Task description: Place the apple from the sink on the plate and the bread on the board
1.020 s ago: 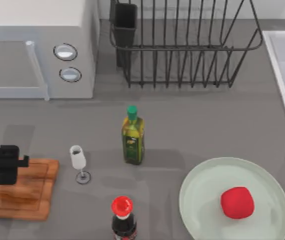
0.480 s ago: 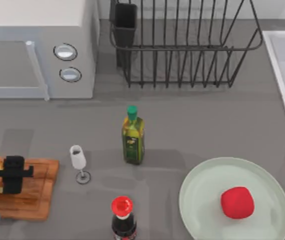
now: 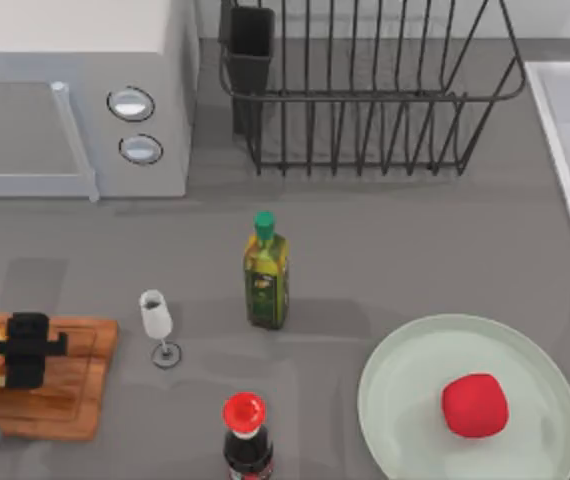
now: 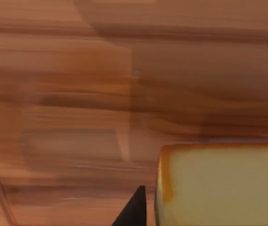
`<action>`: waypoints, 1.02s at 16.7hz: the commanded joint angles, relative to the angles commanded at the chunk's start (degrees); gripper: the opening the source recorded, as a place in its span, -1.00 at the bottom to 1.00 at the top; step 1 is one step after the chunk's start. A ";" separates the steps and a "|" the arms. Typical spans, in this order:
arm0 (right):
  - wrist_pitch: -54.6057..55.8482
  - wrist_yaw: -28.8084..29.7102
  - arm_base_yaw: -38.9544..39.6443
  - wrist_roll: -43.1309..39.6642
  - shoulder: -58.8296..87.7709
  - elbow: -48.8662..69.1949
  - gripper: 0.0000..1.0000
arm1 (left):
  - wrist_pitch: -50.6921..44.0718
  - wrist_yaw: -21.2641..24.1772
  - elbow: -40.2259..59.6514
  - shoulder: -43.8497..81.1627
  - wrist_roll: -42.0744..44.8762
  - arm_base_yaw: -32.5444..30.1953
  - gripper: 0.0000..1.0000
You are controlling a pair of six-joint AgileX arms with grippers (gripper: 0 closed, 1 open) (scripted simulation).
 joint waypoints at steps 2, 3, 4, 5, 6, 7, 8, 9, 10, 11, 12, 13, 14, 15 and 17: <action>0.00 0.00 0.00 0.00 0.00 0.00 1.00 | 0.00 0.00 0.00 0.00 0.00 0.00 0.06; 0.00 0.00 0.00 0.00 0.00 0.00 1.00 | 0.00 0.00 0.00 0.00 0.00 0.00 0.21; 0.00 0.00 0.00 0.00 0.00 0.00 1.00 | 0.00 0.00 0.00 0.00 0.00 0.00 0.36; 0.00 0.00 0.00 0.00 0.00 0.00 1.00 | 0.00 0.00 0.00 0.00 0.00 0.00 0.51; 0.00 0.00 0.00 0.00 0.00 0.00 1.00 | 0.00 0.00 0.00 0.00 0.00 0.00 0.66; 0.00 0.00 0.00 0.00 0.00 0.00 1.00 | 0.00 0.00 0.00 0.00 0.00 0.00 0.81; 0.00 0.00 0.00 0.00 0.00 0.00 1.00 | 0.00 0.00 0.00 0.00 0.00 0.00 0.96; 0.00 0.00 0.00 0.00 0.00 0.00 1.00 | 0.00 0.00 0.00 0.00 0.00 0.00 1.00; 0.00 0.00 0.00 0.00 0.00 0.00 1.00 | 0.00 0.00 0.00 0.00 0.00 0.00 1.00; 0.00 0.00 0.00 0.00 0.00 0.00 1.00 | 0.00 0.00 0.00 0.00 0.00 0.00 1.00; 0.00 0.00 0.00 0.00 0.00 0.00 1.00 | 0.00 0.00 0.00 0.00 0.00 0.00 1.00; 0.00 0.00 0.00 0.00 0.00 0.00 1.00 | 0.00 0.00 0.00 0.00 0.00 0.00 1.00; 0.00 0.00 0.00 0.00 0.00 0.00 1.00 | 0.00 0.00 0.00 0.00 0.00 0.00 1.00; 0.00 0.00 0.00 0.00 0.00 0.00 1.00 | 0.00 0.00 0.00 0.00 0.00 0.00 1.00; 0.00 0.00 0.00 0.00 0.00 0.00 1.00 | 0.00 0.00 0.02 -0.04 0.00 0.00 1.00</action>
